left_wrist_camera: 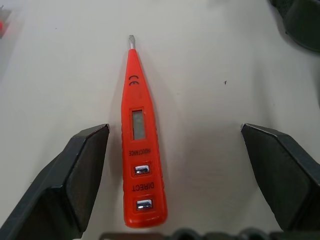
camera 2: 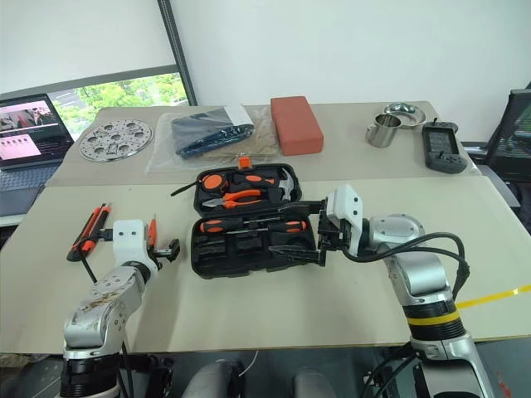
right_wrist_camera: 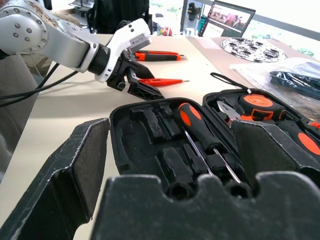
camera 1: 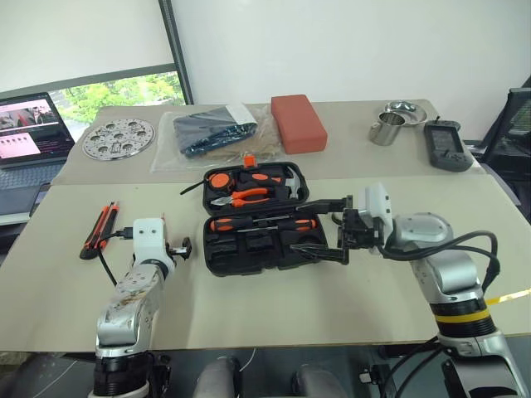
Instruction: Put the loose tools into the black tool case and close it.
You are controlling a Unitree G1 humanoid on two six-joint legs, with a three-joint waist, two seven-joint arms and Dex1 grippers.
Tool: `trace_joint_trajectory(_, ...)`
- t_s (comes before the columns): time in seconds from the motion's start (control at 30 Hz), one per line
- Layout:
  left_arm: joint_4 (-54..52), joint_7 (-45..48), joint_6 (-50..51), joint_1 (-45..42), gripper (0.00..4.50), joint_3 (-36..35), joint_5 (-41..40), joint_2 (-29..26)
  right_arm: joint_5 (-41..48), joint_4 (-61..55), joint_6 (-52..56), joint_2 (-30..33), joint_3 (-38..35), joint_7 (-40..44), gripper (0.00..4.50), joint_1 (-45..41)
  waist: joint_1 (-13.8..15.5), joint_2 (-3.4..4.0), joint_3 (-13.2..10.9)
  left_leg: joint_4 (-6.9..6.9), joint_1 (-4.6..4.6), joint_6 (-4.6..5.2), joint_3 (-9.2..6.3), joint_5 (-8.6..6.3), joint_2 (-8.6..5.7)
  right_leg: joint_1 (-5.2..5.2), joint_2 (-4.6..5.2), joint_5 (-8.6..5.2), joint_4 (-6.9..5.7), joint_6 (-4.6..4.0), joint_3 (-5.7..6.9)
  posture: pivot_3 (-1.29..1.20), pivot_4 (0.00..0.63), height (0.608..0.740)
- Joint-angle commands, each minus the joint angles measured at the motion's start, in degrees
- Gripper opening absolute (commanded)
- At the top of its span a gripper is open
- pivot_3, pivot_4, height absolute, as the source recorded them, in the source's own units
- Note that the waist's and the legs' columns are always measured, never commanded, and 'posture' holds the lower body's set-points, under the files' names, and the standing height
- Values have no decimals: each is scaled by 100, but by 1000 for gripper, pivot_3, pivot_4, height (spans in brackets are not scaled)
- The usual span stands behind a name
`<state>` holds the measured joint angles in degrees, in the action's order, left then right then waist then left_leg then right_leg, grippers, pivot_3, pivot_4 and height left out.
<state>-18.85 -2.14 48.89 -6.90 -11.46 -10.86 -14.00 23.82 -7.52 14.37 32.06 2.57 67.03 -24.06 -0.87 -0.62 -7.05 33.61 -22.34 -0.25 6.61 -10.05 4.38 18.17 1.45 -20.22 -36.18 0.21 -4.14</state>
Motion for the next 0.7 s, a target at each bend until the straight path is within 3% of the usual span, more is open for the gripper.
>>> trace_joint_trajectory(0.03, 95, -192, 94, 100, 4500, -202, 166, 31, 106, -37, -168, 66, -231, -67, 4446, -31, -8, 0, 0, 0, 1, 0, 0, 0, 0, 0, -1, 0, 0, 0, -1, 0, 150, 740)
trace_joint_trajectory(0.37, 136, -108, -77, 138, 4500, -262, 115, 49, 174, 126, -145, 48, -280, -92, 4446, -52, -16, 2, 1, -2, 3, -2, 1, 1, 0, 0, -2, 0, 0, 0, -3, 0, 150, 740)
trace_joint_trajectory(0.47, 141, 18, -135, 114, 3880, -361, -48, 79, 159, 124, -159, 27, -258, -105, 4500, -33, -15, 2, 1, -2, 3, -3, 1, 1, 0, 0, -2, 0, 0, 0, -3, 0, 150, 740)
trace_joint_trajectory(0.7, 214, 19, -184, 101, 1436, -396, -6, 54, 149, 105, -172, 26, -255, -113, 4500, -13, -15, 2, 1, -3, 3, -3, 1, 1, 0, 0, -2, 0, 0, 0, -2, 0, 150, 740)
